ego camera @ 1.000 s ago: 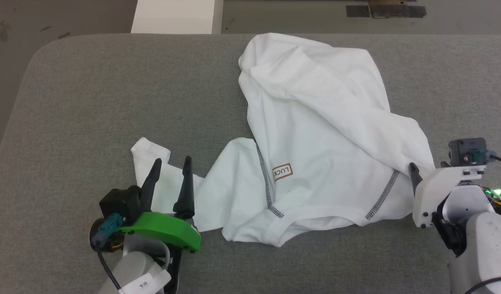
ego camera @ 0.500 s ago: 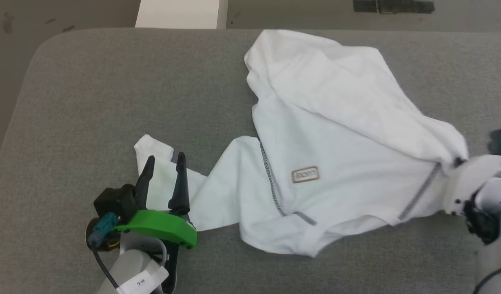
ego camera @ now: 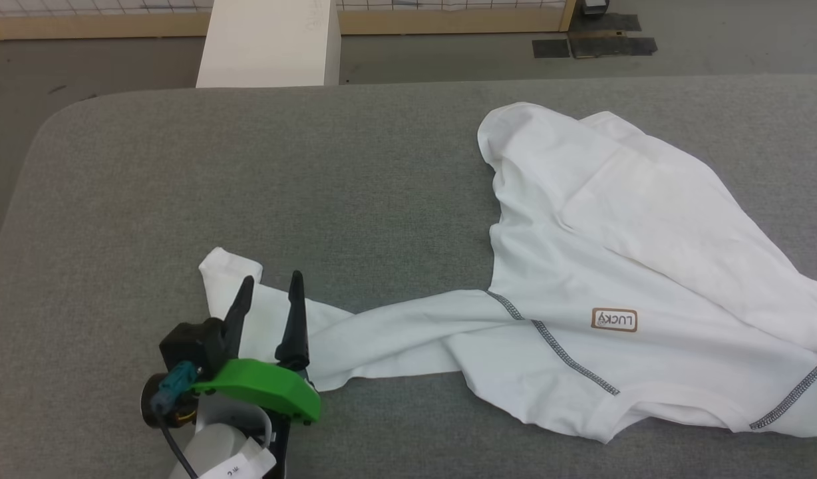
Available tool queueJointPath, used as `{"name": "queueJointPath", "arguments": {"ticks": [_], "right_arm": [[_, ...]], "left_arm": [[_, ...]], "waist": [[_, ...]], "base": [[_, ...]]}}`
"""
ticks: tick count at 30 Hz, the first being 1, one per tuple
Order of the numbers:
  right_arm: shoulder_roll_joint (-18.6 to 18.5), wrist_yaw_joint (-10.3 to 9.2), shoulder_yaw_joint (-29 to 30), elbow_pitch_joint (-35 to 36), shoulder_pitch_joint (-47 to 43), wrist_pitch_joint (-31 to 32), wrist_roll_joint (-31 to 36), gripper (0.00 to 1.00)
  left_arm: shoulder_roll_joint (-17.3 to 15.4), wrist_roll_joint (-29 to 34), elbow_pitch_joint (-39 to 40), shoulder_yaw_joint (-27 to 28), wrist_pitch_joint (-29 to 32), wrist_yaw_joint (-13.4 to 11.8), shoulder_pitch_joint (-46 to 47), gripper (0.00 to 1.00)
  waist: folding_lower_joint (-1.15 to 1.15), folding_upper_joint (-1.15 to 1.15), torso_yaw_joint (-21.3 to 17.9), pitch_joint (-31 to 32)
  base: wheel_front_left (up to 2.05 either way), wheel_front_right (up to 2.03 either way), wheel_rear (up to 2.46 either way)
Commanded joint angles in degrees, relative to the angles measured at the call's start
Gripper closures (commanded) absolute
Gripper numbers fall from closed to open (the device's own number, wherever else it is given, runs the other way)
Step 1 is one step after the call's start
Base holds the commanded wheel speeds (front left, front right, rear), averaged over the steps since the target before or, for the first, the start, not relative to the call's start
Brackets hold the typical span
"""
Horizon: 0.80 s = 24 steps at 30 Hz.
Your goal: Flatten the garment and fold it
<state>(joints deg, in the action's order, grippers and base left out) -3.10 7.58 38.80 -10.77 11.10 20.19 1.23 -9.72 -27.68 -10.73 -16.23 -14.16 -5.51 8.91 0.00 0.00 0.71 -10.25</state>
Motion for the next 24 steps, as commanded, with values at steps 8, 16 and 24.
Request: {"name": "queueJointPath", "arguments": {"ticks": [8,16,24], "right_arm": [[0.2,-0.09,-19.8,8.0,-9.1,-17.7,-7.8,0.00],[0.2,-0.09,-28.8,12.5,-12.2,-20.5,-10.5,0.00],[0.2,-0.09,-31.3,14.7,-11.0,-20.3,-11.4,0.00]], "left_arm": [[-2.1,1.6,0.0,-4.8,6.8,2.6,-0.5,0.00],[-7.2,5.7,-0.6,-10.5,25.3,1.5,1.0,0.00],[-10.6,6.2,-1.9,-13.0,42.0,1.3,4.6,1.00]], "waist": [[0.00,0.00,-1.5,1.0],[0.00,0.00,-2.6,0.1],[0.00,0.00,-3.3,-2.0]], "base": [[0.00,0.00,0.00],[0.00,0.00,0.00],[0.00,0.00,0.00]]}}
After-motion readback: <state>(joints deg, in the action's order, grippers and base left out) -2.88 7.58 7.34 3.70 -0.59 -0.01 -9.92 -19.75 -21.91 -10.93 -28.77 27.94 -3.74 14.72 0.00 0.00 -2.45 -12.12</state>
